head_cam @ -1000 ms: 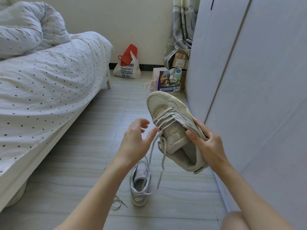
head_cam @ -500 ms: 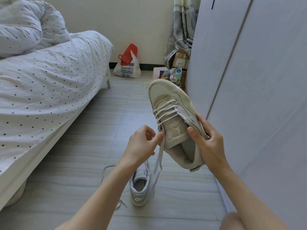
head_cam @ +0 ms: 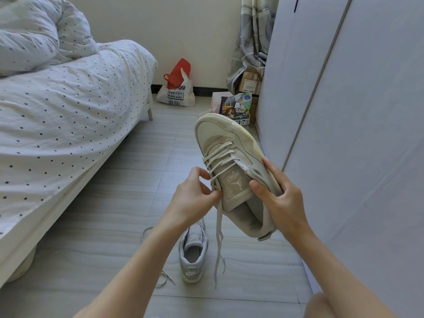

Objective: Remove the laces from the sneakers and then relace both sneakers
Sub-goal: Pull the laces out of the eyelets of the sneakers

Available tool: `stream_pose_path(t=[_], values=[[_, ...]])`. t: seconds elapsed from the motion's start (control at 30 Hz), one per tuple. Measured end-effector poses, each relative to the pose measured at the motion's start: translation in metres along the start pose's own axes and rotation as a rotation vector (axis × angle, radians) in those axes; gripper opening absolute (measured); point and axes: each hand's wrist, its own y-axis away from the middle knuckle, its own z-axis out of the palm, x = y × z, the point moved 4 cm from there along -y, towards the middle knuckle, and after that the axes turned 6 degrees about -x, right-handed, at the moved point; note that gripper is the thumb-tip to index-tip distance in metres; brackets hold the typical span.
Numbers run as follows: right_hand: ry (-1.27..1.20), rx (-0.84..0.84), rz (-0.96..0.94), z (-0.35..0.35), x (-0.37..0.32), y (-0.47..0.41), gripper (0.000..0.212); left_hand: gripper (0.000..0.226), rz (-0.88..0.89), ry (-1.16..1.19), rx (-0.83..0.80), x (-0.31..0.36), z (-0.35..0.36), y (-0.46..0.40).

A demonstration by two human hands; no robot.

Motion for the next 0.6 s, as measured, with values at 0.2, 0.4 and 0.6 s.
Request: stream_pose_path(t=[0.2, 0.4, 0.6], values=[[0.024, -0.002, -0.01, 0.005, -0.006, 0.001, 0.089, 0.019, 0.196, -0.11, 0.344, 0.009, -0.011, 0.007], [0.171, -0.03, -0.067, 0.01, -0.014, 0.0, 0.085, 0.023, 0.271, -0.12, 0.49, 0.014, -0.027, 0.006], [0.207, -0.079, -0.055, 0.009, -0.009, -0.002, 0.086, 0.019, 0.211, -0.029, 0.412, 0.006, -0.033, 0.007]])
